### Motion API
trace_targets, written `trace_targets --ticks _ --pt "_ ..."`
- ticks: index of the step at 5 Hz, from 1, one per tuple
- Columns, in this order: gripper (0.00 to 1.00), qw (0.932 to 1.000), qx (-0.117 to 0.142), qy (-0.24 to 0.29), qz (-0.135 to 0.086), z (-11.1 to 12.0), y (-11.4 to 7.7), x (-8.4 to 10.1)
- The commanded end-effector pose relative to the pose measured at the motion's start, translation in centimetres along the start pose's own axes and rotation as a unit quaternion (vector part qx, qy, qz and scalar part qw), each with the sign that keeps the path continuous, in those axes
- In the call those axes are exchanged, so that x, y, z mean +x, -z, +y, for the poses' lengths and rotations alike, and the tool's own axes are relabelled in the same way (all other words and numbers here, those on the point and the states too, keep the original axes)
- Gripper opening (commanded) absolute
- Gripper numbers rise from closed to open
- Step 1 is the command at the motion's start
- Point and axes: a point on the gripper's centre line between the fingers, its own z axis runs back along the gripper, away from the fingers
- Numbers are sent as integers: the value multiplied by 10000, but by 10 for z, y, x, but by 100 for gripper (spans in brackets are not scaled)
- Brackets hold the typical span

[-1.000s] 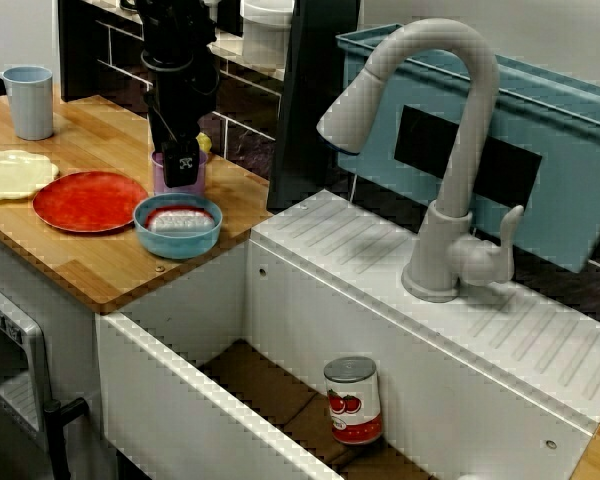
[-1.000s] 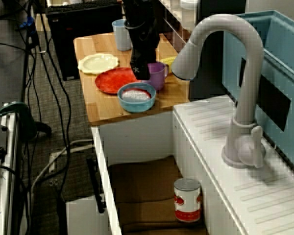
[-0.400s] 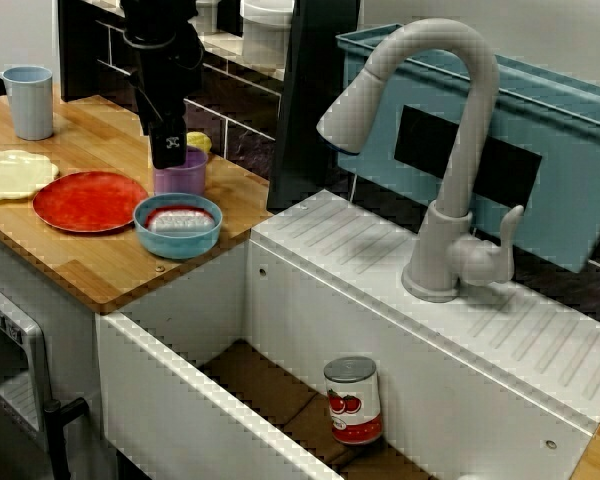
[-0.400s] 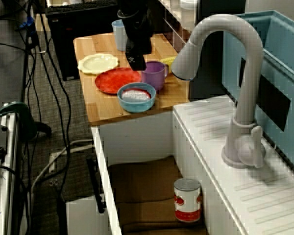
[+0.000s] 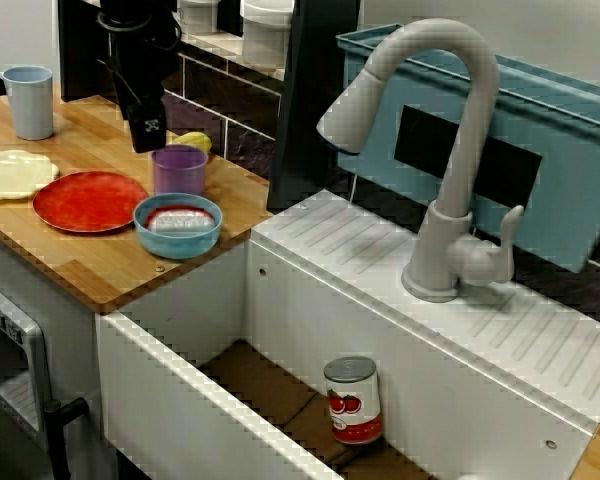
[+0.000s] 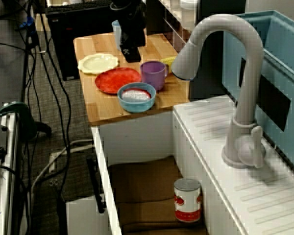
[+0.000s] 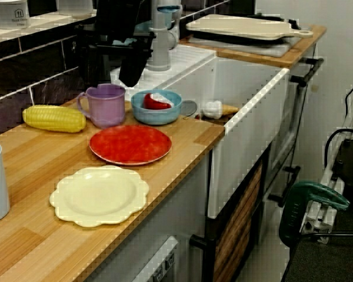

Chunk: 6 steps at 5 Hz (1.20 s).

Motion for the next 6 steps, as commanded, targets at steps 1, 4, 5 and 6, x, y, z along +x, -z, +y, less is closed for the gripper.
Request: trace_targets --ticks 1,4,5,6 --pt "100 9989 399 -140 -206 14 -21 -18" --pt "100 9912 1143 -655 137 -2 -3 -31" --pt "100 9900 1224 -692 153 -4 3 -29" --pt "100 9895 1236 -730 165 -3 7 -27"
